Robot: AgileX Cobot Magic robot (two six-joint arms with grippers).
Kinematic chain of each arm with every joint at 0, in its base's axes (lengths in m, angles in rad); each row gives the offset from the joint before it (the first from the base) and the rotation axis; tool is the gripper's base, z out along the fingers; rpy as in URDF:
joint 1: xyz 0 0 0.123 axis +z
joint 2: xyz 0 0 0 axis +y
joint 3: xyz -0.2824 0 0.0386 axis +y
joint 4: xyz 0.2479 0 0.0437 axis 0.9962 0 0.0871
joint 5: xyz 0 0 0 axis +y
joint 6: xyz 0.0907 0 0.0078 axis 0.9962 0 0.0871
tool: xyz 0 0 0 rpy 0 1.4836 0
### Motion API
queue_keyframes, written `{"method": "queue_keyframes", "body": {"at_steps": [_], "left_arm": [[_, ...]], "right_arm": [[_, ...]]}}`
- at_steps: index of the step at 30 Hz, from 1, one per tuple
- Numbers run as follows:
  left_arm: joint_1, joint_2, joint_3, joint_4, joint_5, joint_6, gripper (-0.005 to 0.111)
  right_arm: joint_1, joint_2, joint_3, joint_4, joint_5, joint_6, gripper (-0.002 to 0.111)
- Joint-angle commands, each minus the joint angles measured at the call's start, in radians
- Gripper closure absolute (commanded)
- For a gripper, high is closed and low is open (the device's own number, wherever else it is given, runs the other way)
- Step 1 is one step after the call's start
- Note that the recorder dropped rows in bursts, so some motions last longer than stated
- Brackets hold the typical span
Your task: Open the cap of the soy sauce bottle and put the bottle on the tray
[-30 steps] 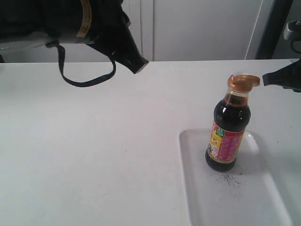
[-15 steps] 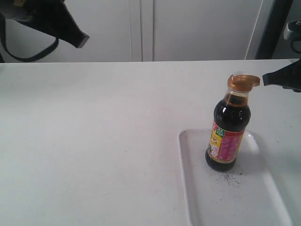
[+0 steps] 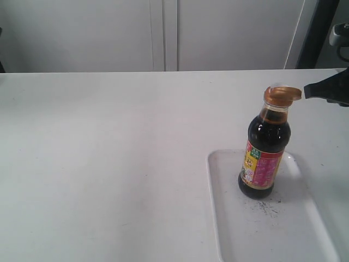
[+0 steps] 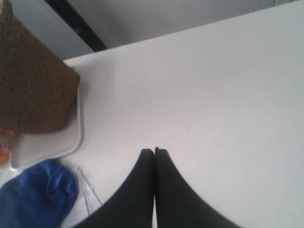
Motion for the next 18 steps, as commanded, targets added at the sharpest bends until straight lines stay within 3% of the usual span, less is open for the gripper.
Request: {"method": "queue_keyframes", "body": {"at_steps": [1, 5, 7, 10, 15, 18], "left_arm": [[0.14, -0.013, 0.006, -0.134, 0.124, 0.077, 0.107], [0.246, -0.01, 0.006, -0.375, 0.323, 0.302, 0.107], [0.263, -0.009, 0.006, -0.479, 0.408, 0.4, 0.107], [0.263, -0.011, 0.006, -0.478, 0.447, 0.437, 0.107], [0.263, -0.06, 0.04, -0.464, 0.388, 0.483, 0.107], [0.263, -0.125, 0.148, -0.473, 0.232, 0.471, 0.107]], "right_arm": [[-0.006, 0.0, 0.005, 0.006, -0.007, 0.002, 0.108], [0.003, 0.0, 0.005, 0.008, -0.04, -0.028, 0.108], [0.005, -0.008, 0.005, 0.008, -0.054, -0.045, 0.108], [0.007, -0.026, 0.003, 0.008, -0.056, -0.047, 0.108], [0.072, -0.093, -0.05, 0.006, 0.033, -0.105, 0.108], [0.099, -0.122, -0.087, 0.004, 0.182, -0.131, 0.108]]}}
